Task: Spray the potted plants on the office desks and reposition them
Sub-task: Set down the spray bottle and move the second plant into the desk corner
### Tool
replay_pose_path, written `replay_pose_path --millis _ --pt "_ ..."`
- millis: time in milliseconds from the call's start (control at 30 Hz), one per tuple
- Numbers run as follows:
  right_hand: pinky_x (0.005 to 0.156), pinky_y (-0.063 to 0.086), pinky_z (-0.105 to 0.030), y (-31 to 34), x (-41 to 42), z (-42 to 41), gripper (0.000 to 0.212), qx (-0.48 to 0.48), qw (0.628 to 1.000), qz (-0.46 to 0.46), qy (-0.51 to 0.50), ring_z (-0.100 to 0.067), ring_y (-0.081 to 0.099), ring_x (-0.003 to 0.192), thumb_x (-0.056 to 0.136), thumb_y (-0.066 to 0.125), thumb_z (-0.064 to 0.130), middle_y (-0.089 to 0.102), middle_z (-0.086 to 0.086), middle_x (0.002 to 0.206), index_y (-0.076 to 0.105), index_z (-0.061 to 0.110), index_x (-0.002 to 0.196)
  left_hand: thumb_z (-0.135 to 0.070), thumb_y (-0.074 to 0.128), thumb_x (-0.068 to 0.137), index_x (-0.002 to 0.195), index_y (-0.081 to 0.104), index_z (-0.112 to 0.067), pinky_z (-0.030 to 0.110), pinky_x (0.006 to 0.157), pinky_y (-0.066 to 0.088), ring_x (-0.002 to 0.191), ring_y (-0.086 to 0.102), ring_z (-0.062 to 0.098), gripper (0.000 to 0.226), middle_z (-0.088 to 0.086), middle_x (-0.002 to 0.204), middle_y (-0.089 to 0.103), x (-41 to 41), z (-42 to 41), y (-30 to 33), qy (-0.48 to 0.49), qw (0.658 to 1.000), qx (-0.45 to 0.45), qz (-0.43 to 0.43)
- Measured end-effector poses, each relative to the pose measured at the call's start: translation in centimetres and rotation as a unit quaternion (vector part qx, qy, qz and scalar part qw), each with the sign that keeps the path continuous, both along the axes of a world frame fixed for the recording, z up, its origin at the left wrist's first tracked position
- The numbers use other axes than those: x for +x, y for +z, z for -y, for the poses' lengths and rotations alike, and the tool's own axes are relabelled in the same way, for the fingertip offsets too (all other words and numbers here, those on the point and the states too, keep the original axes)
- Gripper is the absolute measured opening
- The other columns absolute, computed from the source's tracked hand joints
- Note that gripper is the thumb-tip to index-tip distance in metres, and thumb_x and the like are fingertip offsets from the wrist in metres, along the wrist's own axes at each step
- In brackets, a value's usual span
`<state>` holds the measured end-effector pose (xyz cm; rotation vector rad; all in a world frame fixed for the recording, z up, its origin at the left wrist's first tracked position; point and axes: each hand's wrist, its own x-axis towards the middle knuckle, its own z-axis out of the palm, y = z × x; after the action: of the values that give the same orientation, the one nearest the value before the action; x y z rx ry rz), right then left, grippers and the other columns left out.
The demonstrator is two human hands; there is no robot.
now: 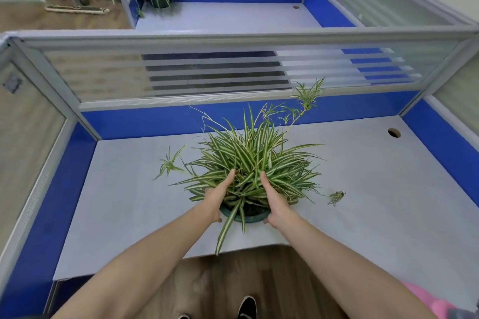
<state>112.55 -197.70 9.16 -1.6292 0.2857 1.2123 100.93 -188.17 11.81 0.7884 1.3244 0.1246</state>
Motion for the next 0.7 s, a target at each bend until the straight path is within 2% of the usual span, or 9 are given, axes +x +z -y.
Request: replay_pose_path --millis 133,300,367,433,533,600,700 --pt "0.116 0.028 -0.065 0.3 0.1 -0.5 0.165 0.006 1.000 0.012 0.003 -0.036 0.041 0.145 0.012 0.080 0.088 0.045 -0.008 0.158 0.038 0.017 0.155 -0.079 0.075 0.057 0.160 0.016 -0.021 0.073 0.114 0.017 0.151 0.022 0.038 0.132 0.006 0.167 0.021 -0.6 0.1 -0.1 0.011 1.000 -0.009 0.008" --pt "0.109 0.044 -0.063 -4.8 2.0 -1.9 0.139 0.011 1.000 0.007 0.013 -0.034 0.060 0.128 0.020 0.086 0.085 0.064 -0.003 0.140 0.056 0.022 0.139 -0.082 0.075 0.052 0.159 0.017 -0.023 0.074 0.113 0.017 0.149 0.027 0.038 0.135 0.006 0.167 0.023 -1.0 0.5 0.0 0.038 0.999 -0.001 0.013" --pt "0.107 0.047 -0.059 -4.7 1.7 -2.6 0.131 0.015 1.000 0.009 0.022 -0.032 0.062 0.125 0.022 0.086 0.085 0.067 -0.002 0.136 0.060 0.022 0.135 -0.082 0.075 0.052 0.159 0.016 -0.023 0.074 0.113 0.018 0.149 0.028 0.039 0.136 0.006 0.167 0.023 -1.4 0.2 -0.1 0.053 0.998 0.002 0.016" --pt "0.106 0.049 -0.052 -1.3 0.1 -2.9 0.118 0.025 0.998 0.020 0.046 -0.031 0.064 0.123 0.032 0.087 0.082 0.069 -0.002 0.132 0.063 0.021 0.131 -0.083 0.074 0.052 0.159 0.017 -0.023 0.074 0.113 0.018 0.148 0.028 0.040 0.135 0.006 0.166 0.023 -2.1 -0.2 0.0 0.070 0.997 0.004 0.013" --pt "0.091 0.051 -0.042 0.5 -0.9 -4.2 0.094 0.043 0.996 0.026 0.079 -0.031 0.066 0.120 0.056 0.086 0.073 0.070 -0.004 0.127 0.064 0.018 0.129 -0.082 0.072 0.057 0.159 0.019 -0.022 0.073 0.114 0.017 0.148 0.028 0.040 0.129 0.006 0.166 0.025 -3.4 -0.9 0.1 0.095 0.995 0.011 0.009" --pt "0.089 0.057 -0.044 0.0 -1.6 -5.3 0.096 0.049 0.994 0.014 0.094 -0.029 0.071 0.112 0.049 0.087 0.074 0.074 -0.004 0.123 0.067 0.019 0.125 -0.083 0.071 0.057 0.159 0.022 -0.020 0.072 0.114 0.017 0.148 0.029 0.040 0.130 0.007 0.166 0.026 -4.4 -1.3 0.2 0.104 0.995 0.008 0.005" --pt "0.097 0.057 -0.053 -2.1 -2.7 -7.4 0.113 0.049 0.992 0.006 0.115 -0.029 0.073 0.108 0.029 0.089 0.080 0.076 -0.003 0.121 0.070 0.021 0.123 -0.085 0.071 0.054 0.158 0.025 -0.021 0.072 0.114 0.017 0.147 0.030 0.040 0.131 0.007 0.165 0.028 -6.0 -2.2 0.4 0.122 0.992 0.011 0.006"
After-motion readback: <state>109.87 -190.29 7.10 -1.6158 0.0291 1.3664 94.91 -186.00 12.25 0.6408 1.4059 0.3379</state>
